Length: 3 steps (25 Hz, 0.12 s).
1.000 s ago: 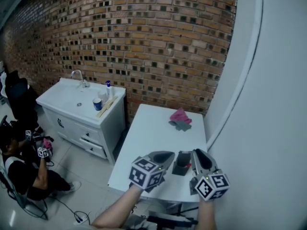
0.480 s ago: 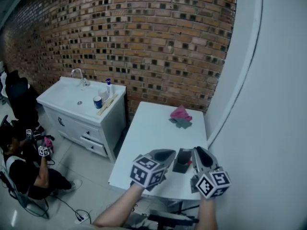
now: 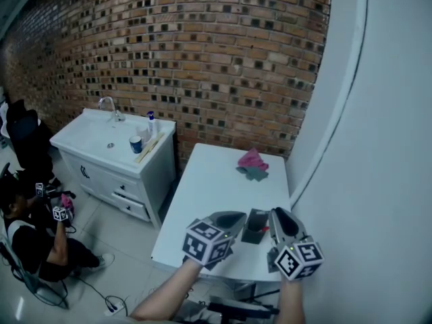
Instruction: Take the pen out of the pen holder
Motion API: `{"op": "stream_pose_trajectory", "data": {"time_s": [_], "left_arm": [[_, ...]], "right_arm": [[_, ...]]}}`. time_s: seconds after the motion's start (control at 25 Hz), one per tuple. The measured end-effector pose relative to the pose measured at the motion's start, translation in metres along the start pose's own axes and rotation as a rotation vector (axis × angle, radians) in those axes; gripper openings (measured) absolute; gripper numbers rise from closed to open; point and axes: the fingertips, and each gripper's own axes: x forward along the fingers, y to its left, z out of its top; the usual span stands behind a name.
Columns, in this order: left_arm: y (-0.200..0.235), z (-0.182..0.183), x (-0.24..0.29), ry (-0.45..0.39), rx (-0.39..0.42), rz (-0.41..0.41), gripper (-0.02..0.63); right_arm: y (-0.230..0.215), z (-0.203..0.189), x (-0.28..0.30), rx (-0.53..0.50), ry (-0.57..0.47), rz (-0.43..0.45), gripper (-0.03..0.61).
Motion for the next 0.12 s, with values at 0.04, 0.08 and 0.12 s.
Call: {"op": "stream_pose_trajectory", "data": {"time_s": [0.04, 0.08, 0.12], "left_arm": [[-0.0008, 0.0001, 0.0003, 0.000, -0.001, -0.001, 0.005], [-0.0016, 0.0003, 0.0006, 0.000, -0.001, -0.001, 0.004], [-0.0023, 0.0004, 0.0009, 0.000, -0.001, -0.002, 0.005]], "right_arm": [[-0.0007, -0.0003, -0.0003, -0.001, -0.001, 0.003, 0.061], [-0.0014, -0.0005, -0.0008, -0.002, -0.002, 0.005, 0.061], [-0.0020, -0.0007, -0.0012, -0.002, -0.003, 0.006, 0.061]]}}
